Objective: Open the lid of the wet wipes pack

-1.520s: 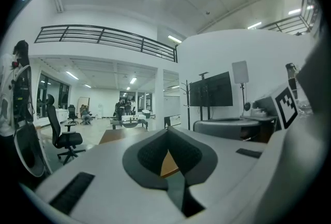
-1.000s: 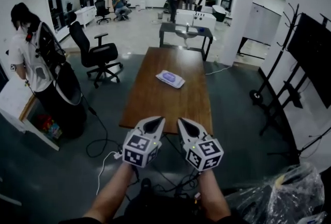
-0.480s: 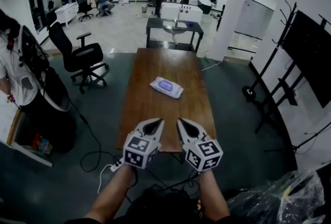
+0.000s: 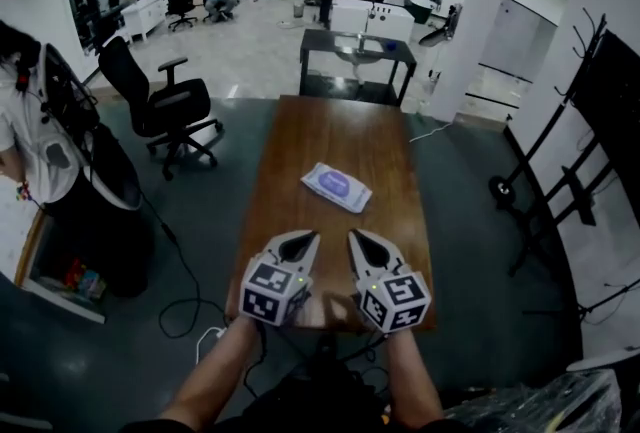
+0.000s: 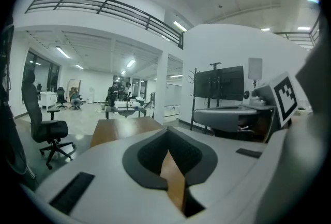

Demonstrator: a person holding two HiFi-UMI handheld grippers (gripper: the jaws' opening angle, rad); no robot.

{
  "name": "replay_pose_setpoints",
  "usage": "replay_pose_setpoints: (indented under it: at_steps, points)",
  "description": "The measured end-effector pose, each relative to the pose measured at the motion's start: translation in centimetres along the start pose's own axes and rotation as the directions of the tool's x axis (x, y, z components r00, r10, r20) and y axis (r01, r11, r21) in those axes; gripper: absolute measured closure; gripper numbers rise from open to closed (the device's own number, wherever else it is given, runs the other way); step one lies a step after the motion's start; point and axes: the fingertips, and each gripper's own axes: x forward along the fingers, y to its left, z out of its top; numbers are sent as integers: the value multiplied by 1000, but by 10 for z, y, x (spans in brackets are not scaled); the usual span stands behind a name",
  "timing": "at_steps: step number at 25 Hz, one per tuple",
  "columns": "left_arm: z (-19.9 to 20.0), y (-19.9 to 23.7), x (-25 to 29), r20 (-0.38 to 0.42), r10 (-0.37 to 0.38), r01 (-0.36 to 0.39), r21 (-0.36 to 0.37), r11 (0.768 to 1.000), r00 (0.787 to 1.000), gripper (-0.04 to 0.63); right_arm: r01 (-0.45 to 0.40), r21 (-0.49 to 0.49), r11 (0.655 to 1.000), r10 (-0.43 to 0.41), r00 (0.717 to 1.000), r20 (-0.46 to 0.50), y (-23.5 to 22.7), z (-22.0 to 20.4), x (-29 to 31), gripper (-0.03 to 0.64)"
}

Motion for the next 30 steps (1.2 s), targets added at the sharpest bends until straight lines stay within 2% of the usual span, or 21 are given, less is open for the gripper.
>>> replay_pose_setpoints:
  at_steps: [8, 12, 17, 23, 27, 29, 30]
  points:
    - [-15, 47, 87, -96, 71, -70, 10, 997, 993, 591, -51, -16, 999, 50, 997, -58, -77, -22, 77, 606]
    - [-24, 75, 121, -140, 115, -114, 20, 993, 983, 591, -88, -41, 995, 82, 990, -119, -103, -38, 118, 606]
    - [-45, 115, 158, -194, 170, -164, 43, 985, 966, 591, -87, -83, 993, 70, 979, -189, -129, -65, 163, 606]
    - [-86, 158, 211, -261, 155, -147, 52, 988, 953, 591, -105, -119, 987, 66, 953, -296, -142, -102, 209, 606]
    - [-118, 179, 245, -303, 126, -120, 39, 992, 945, 591, -109, -130, 985, 61, 941, -332, -153, -123, 233, 603]
    - [-130, 189, 258, -326, 113, -109, 29, 994, 939, 589, -121, -140, 983, 66, 936, -347, -156, -132, 245, 558]
    - [-134, 193, 263, -335, 102, -100, 24, 995, 937, 554, -127, -147, 981, 67, 931, -358, -157, -136, 250, 549]
